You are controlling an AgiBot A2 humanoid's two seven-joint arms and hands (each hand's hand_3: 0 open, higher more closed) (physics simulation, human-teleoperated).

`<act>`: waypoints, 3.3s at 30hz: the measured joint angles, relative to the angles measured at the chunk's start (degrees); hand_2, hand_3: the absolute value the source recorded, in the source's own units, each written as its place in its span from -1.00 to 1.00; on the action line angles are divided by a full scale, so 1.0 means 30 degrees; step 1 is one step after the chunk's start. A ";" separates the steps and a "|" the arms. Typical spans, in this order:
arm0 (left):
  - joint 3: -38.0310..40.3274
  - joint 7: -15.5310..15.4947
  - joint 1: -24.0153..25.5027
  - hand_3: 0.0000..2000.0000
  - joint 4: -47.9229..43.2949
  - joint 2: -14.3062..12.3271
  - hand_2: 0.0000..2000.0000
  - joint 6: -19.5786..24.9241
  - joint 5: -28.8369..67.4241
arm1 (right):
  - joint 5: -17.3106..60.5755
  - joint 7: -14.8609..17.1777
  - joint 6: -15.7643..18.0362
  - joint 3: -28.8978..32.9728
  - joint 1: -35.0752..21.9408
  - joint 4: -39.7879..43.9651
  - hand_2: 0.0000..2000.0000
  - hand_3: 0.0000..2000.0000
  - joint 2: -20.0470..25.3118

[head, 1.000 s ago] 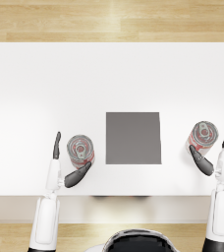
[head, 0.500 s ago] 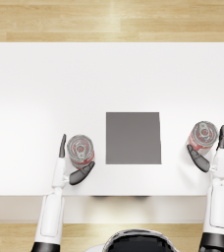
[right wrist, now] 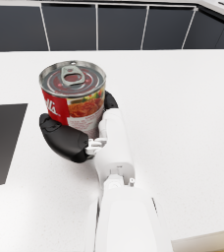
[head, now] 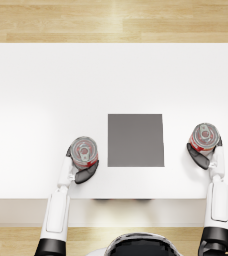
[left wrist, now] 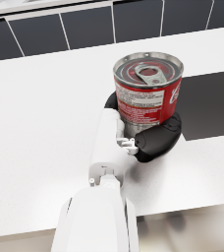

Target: Pick up the red can on the left and place it in the middle, then pick up the red can on the right and place it on top of the can in the middle

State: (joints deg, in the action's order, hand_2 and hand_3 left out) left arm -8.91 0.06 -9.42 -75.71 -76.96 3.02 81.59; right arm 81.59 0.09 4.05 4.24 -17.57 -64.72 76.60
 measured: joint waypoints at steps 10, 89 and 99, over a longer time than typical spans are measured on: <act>-0.0090 -0.0107 -0.0405 0.52 -0.2061 -0.0506 1.00 -0.0095 0.0002 | 0.0006 -0.0163 -0.0281 0.0350 -0.0110 -0.1911 1.00 0.52 0.0322; 0.2454 -0.0018 0.0740 -1.00 -0.7130 -0.1238 -1.00 -0.1008 -0.0010 | -0.0007 0.6643 -0.0958 -0.7515 -0.4608 -0.6450 -1.00 -1.00 0.4123; 0.2467 -0.0018 0.0815 -1.00 -0.7306 -0.1434 -1.00 -0.1008 -0.0011 | 0.0002 0.6633 -0.1254 -0.8743 -0.5433 -0.8897 -1.00 -1.00 0.2701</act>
State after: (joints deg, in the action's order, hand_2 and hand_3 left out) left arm -1.50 0.00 -6.98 -97.63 -81.27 0.00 81.56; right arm 81.60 19.99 0.28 -21.99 -33.87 -91.41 84.70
